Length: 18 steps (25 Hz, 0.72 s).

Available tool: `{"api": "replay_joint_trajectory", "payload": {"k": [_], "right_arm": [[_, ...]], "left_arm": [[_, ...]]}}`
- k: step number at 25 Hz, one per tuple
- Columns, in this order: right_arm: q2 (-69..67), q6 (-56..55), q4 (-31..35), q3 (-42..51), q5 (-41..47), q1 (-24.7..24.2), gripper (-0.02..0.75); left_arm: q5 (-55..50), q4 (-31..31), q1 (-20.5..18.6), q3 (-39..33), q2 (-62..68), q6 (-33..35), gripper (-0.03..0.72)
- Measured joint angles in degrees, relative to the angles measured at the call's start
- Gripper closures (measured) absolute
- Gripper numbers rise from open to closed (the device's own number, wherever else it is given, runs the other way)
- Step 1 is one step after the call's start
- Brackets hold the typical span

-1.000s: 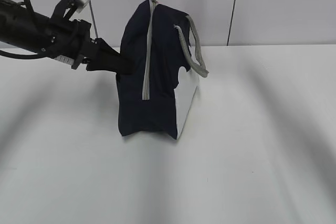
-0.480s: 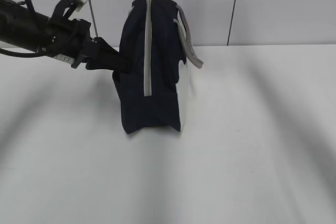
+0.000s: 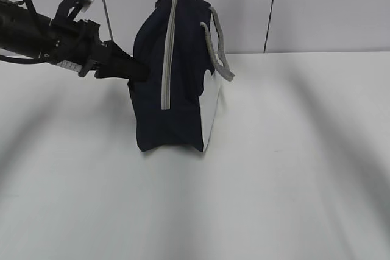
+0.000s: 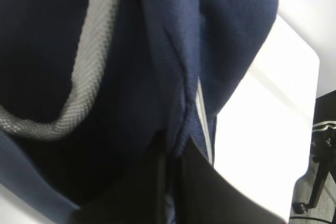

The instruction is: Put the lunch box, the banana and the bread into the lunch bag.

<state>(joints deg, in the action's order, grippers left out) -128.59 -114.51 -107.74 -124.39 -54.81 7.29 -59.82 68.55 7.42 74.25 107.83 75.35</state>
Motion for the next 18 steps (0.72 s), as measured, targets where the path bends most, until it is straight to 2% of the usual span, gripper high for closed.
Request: {"api": "replay_joint_trajectory", "payload": {"k": [12, 18], "right_arm": [[-3.03, 0.0, 0.95, 0.01, 8.28, -0.21, 0.754], [-5.38, 0.61, 2.4, -0.53, 9.3, -0.24, 0.754]], "left_arm": [[-1.51, -0.61, 0.0, 0.0, 0.0, 0.0, 0.686], [-2.01, -0.92, 0.0, 0.0, 0.0, 0.0, 0.686]]}}
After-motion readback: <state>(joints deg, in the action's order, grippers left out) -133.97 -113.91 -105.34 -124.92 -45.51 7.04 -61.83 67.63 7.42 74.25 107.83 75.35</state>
